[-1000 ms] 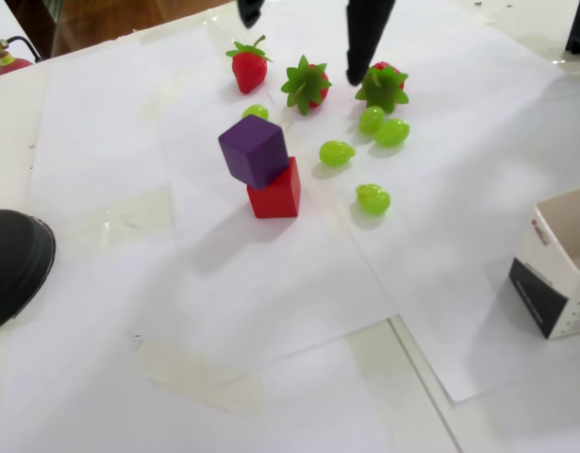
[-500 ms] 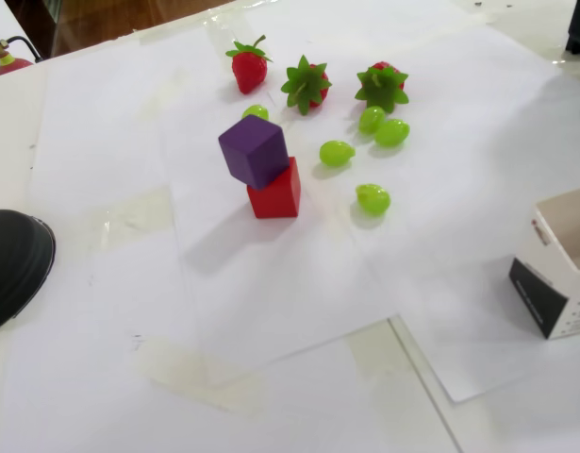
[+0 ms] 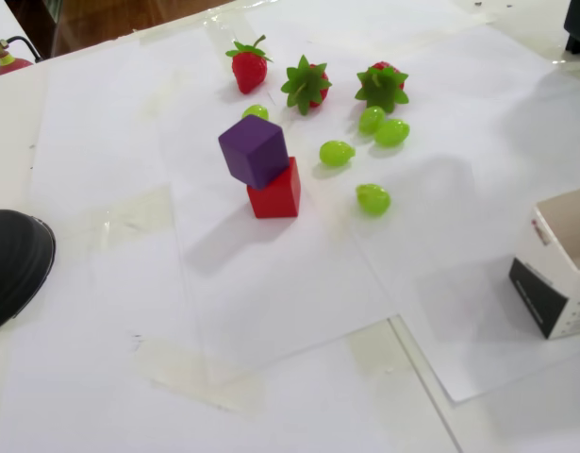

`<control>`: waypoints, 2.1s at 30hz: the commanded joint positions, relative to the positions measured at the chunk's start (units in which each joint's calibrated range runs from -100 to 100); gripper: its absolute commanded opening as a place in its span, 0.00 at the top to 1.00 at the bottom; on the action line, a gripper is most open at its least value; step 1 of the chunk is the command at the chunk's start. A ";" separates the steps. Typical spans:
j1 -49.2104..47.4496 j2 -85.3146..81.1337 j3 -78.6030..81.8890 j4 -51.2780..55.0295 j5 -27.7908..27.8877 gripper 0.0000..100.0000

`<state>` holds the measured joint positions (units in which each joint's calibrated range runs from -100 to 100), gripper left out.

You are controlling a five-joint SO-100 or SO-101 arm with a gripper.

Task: Put the purple cube on top of the red cube

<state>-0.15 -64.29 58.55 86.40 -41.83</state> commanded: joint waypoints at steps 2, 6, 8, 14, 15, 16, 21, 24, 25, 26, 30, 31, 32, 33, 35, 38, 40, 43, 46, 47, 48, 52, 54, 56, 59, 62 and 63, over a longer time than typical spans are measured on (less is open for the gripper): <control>2.87 -17.83 13.54 -3.07 -1.17 1.00; 1.11 -23.93 21.27 -3.89 -4.05 1.00; 0.00 -25.22 23.90 -5.36 -4.15 1.00; -2.06 -29.52 28.81 -7.07 -3.91 1.00; -2.13 -30.21 29.45 -7.15 -3.86 1.00; -2.20 -30.98 29.99 -7.24 -3.81 1.00; -3.09 -33.39 30.90 -6.91 -3.17 1.00; -3.31 -33.39 31.08 -6.91 -2.64 1.00; -3.31 -33.39 31.18 -6.91 -2.59 1.00; -3.45 -33.39 31.27 -6.91 -2.59 1.00; -3.67 -33.39 32.81 -7.64 -2.44 1.00; -3.67 -33.39 33.27 -8.05 -2.44 1.00; -3.82 -33.39 34.36 -9.28 -2.44 1.00; -4.11 -33.39 36.45 -10.91 -2.98 1.00; -5.07 -33.39 40.27 -13.12 -4.59 1.00; -5.73 -33.30 41.27 -14.18 -4.54 1.00; -5.66 -33.30 41.27 -14.26 -4.44 1.00; -5.51 -33.30 41.45 -15.24 -4.20 1.00; -5.22 -33.30 41.45 -16.14 -2.98 1.00; -4.92 -33.30 41.45 -16.31 -2.25 1.00; -4.63 -33.30 41.45 -15.90 -1.76 1.00; -4.04 -33.39 41.45 -15.73 -1.17 1.00; -4.19 -33.39 41.45 -15.41 -1.86 1.00; -4.56 -33.39 41.45 -15.32 -2.30 1.00; -4.78 -33.39 41.45 -15.32 -2.54 1.00; -4.92 -33.39 41.45 -15.98 -2.49 1.00; -5.00 -33.39 41.45 -15.98 -2.54 1.00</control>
<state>-4.79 -97.46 100.00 71.23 -43.98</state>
